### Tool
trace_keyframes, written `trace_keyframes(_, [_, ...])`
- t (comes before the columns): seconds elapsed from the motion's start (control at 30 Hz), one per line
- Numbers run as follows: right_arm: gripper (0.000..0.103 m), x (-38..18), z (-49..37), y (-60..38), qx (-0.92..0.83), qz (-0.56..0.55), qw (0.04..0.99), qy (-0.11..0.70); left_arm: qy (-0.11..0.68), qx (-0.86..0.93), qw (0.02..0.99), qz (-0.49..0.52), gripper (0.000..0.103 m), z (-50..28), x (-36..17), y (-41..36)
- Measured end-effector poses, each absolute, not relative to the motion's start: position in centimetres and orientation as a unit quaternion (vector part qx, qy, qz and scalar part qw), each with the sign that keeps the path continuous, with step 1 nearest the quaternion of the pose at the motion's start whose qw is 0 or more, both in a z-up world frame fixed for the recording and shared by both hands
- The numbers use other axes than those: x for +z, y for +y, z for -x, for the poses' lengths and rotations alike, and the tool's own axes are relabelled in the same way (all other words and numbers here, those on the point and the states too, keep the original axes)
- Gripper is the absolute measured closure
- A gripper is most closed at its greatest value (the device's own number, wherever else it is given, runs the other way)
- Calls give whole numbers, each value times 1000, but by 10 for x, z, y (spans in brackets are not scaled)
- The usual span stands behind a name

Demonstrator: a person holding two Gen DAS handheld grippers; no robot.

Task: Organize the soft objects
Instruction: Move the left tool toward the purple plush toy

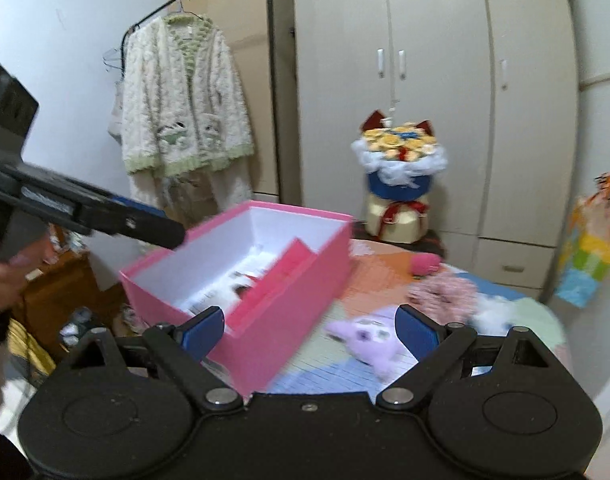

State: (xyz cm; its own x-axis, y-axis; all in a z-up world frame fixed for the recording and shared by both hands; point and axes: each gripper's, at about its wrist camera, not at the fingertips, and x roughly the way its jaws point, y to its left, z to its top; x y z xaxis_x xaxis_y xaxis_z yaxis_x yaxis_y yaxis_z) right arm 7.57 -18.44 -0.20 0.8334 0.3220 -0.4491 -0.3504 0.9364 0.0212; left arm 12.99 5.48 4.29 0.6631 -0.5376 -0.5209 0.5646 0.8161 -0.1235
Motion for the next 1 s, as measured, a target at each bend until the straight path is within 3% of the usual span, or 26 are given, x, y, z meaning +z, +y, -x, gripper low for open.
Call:
trace_keyframes(0.37, [8, -32, -72, -236, 177, 50, 952, 246, 316, -345, 882, -57, 26, -136, 15, -45])
trace_keyframes(0.83, [12, -97, -170, -249, 246, 28, 922, 299, 367, -227, 902, -30, 33, -215, -50, -110])
trace_keyframes(1.0, [16, -109, -203, -240, 264, 41, 910, 316, 398, -201, 895, -22, 44, -239, -61, -113])
